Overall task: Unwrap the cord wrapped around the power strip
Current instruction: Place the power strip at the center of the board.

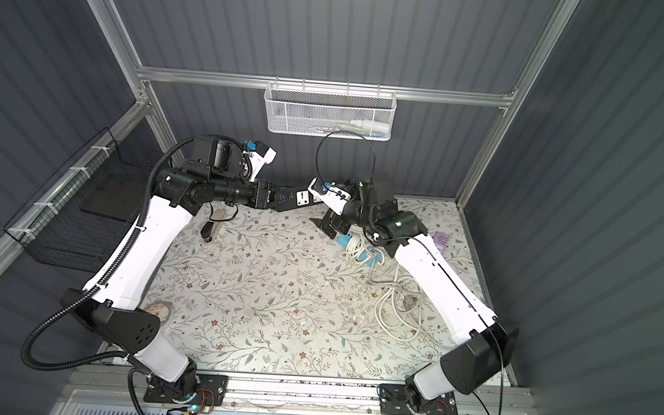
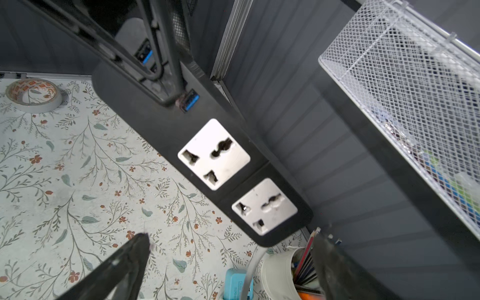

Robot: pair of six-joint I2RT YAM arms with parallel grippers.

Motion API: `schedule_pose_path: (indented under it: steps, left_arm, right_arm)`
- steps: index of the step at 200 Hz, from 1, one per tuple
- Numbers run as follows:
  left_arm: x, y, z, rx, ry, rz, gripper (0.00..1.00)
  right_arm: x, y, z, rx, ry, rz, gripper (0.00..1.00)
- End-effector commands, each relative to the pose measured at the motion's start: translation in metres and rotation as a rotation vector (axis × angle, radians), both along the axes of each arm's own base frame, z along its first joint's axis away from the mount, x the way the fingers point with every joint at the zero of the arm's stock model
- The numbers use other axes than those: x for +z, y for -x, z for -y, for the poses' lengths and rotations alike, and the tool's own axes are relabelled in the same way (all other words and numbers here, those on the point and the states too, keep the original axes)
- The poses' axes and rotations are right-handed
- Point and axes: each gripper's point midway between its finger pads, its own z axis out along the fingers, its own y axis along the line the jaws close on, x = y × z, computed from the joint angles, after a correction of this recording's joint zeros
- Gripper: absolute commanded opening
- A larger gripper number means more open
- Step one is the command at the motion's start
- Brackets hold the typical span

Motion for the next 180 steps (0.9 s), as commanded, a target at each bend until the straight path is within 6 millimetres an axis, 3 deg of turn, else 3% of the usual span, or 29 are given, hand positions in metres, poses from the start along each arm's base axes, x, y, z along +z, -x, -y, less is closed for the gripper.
schedule_pose_path:
  steps: [1, 43, 125, 146, 180]
  left_arm:
    - [0.007, 0.007, 0.002, -0.050, 0.013, 0.006, 0.00]
    - [0.002, 0.011, 0.007, -0.078, 0.023, -0.016, 0.00]
    - [0.005, 0.021, 0.019, -0.129, 0.035, -0.016, 0.00]
    - [0.004, 0.021, 0.019, -0.124, 0.027, -0.014, 0.00]
    - [0.002, 0.019, 0.016, -0.099, 0.013, -0.002, 0.00]
  right_arm:
    - [0.006, -0.006, -0.003, -0.017, 0.034, 0.070, 0.99]
    - [0.011, -0.012, -0.010, -0.018, 0.022, 0.117, 0.99]
    - [-0.007, -0.023, -0.024, 0.005, 0.042, 0.091, 0.98]
    - [-0.007, -0.025, -0.024, -0.002, 0.034, 0.080, 0.91]
    - [-0.007, -0.024, -0.023, -0.018, 0.008, 0.068, 0.71]
